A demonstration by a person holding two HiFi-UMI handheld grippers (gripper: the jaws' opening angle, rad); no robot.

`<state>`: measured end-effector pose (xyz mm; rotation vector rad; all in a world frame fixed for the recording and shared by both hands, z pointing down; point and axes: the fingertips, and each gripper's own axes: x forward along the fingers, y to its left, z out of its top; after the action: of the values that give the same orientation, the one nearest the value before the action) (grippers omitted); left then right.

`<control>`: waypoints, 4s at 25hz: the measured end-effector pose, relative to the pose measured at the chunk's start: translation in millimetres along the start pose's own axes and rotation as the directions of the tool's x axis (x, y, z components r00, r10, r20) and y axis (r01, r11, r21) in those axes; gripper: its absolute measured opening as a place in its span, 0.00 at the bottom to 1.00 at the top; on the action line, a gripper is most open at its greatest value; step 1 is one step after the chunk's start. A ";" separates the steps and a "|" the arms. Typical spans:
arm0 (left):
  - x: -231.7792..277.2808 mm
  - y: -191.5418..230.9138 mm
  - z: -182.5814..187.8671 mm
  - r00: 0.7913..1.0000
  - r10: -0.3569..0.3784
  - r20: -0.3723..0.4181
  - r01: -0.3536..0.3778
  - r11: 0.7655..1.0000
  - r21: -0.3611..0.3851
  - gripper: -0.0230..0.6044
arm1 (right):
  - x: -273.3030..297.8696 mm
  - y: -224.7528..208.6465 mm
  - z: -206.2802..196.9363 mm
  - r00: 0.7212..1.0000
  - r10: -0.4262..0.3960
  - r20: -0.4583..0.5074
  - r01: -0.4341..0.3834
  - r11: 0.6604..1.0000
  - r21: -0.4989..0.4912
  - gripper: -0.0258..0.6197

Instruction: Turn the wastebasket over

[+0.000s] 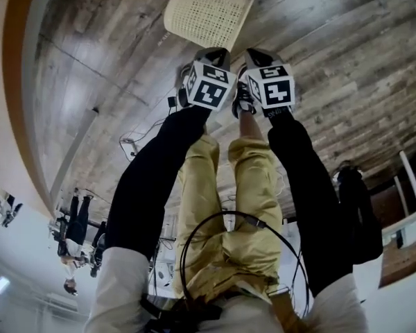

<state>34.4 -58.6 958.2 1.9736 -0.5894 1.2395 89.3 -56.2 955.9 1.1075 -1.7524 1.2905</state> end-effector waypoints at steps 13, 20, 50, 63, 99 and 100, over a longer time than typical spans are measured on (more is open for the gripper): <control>63.4 1.3 -8.5 0.994 0.027 -0.110 -0.023 0.999 0.038 0.30 | 25.0 -33.9 -12.8 1.000 -0.006 0.017 0.006 0.999 0.032 0.07; 81.1 5.6 -13.7 0.987 0.042 -0.153 -0.038 0.999 0.029 0.11 | 25.7 -48.4 -26.6 1.000 -0.019 0.006 0.018 0.999 0.048 0.07; -5.8 95.1 35.7 0.859 -0.371 0.354 0.500 0.757 -0.421 0.08 | 10.1 -26.4 14.5 0.997 -0.036 0.062 0.036 0.999 0.001 0.07; -6.7 159.0 -2.1 0.966 -0.130 0.224 0.222 0.861 -0.457 0.10 | 20.9 1.7 14.2 0.998 -0.016 0.055 0.019 0.999 -0.041 0.07; -131.2 93.2 26.4 0.963 0.209 0.172 -0.172 0.963 -0.208 0.04 | -52.2 97.2 71.3 0.989 -0.013 0.150 0.023 0.997 -0.067 0.07; -139.4 87.5 27.5 0.962 0.209 0.176 -0.171 0.963 -0.208 0.04 | -60.1 101.3 73.1 0.988 -0.012 0.153 0.024 0.997 -0.072 0.07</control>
<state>-71.2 -135.0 854.1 1.9230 -0.9819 1.0606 17.9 -97.8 844.6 1.2038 -1.8813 1.1466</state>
